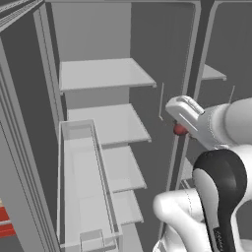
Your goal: Move the hot dog bun to the plate on the dining table and place the condiment next to that plate. Then navigate to the fridge and take the sausage and place it on the plate as well.
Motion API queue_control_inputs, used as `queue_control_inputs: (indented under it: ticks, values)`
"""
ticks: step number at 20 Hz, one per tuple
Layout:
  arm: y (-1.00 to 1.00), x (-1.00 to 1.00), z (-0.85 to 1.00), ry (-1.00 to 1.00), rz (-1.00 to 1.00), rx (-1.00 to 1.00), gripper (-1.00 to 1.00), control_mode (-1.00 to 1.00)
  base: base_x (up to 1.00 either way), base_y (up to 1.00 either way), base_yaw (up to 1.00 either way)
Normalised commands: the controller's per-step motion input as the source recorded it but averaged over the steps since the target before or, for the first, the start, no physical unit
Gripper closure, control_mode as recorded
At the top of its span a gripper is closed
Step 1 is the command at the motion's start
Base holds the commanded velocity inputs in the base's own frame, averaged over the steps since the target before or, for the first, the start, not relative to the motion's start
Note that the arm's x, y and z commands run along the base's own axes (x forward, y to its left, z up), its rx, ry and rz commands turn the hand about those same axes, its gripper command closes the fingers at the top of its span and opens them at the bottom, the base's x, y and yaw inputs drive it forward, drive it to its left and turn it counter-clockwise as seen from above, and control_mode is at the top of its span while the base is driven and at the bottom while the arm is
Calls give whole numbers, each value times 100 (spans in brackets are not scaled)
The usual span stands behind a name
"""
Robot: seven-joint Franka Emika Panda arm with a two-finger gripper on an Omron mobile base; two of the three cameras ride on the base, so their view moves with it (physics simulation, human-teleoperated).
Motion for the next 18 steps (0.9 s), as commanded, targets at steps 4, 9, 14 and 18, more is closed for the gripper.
queue_control_inputs:
  ticks: [4, 9, 14, 18]
  values:
    - [-3, -57, -1, -2, -15, 4, 100, -100, 0, 0, 0]
    - [-9, -30, 0, 0, -9, 6, 100, -100, 0, 0, 0]
    - [-15, -5, 0, 1, 0, 5, 100, 100, -6, -12, 0]
    - [0, 0, 0, 0, 0, 0, 100, 100, -28, -26, 0]
